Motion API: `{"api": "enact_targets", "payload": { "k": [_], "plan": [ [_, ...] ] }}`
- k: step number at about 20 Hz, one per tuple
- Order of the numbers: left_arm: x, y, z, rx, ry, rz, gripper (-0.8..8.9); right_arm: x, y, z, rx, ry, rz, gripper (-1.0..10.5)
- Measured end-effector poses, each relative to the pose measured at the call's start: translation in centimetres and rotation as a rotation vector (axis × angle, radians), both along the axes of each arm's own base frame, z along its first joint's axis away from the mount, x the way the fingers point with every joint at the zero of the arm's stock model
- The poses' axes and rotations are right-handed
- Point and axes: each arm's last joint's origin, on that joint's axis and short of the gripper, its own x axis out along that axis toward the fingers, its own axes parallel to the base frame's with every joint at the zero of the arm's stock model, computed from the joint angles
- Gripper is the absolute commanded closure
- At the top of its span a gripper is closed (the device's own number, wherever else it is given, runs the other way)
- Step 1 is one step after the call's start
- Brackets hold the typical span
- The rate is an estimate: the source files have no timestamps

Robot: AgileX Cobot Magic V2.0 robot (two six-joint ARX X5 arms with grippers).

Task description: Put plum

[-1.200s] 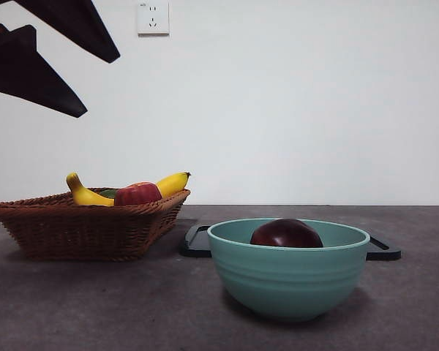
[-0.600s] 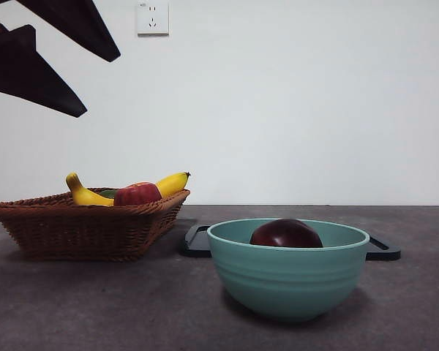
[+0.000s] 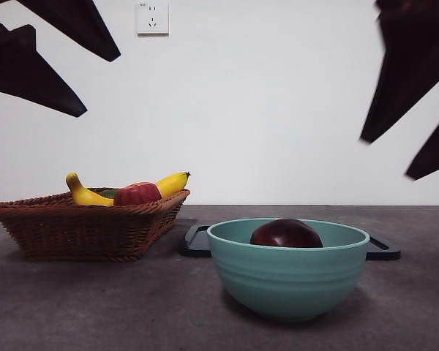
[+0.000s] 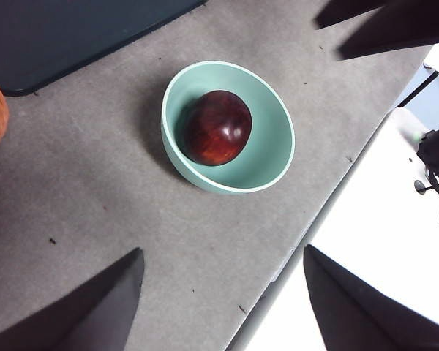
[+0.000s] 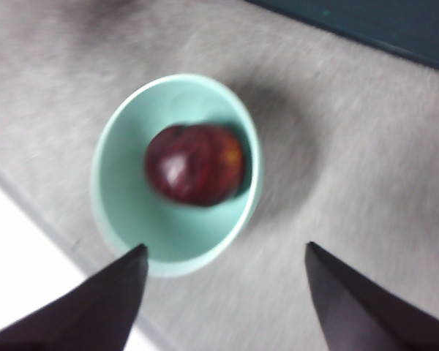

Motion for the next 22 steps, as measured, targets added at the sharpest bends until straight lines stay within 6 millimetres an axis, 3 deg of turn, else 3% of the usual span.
{"api": "enact_targets", "payload": {
  "k": [4, 8, 15, 18, 22],
  "plan": [
    [0.0, 0.0, 0.0, 0.000, 0.000, 0.000, 4.70, 1.8, 2.0, -1.8, -0.066, -0.010, -0.002, 6.3],
    [0.0, 0.0, 0.0, 0.000, 0.000, 0.000, 4.70, 2.9, 3.6, -3.6, -0.132, -0.022, -0.001, 7.3],
    [0.0, 0.0, 0.0, 0.000, 0.000, 0.000, 4.70, 3.9, 5.1, -6.0, -0.175, 0.013, 0.019, 8.1],
    [0.0, 0.0, 0.0, 0.000, 0.000, 0.000, 4.70, 4.1, 5.3, -6.1, -0.169, 0.008, 0.017, 9.4],
    [0.0, 0.0, 0.0, 0.000, 0.000, 0.000, 4.70, 4.1, 5.3, -6.1, -0.167, 0.005, 0.018, 9.4]
  ]
}}
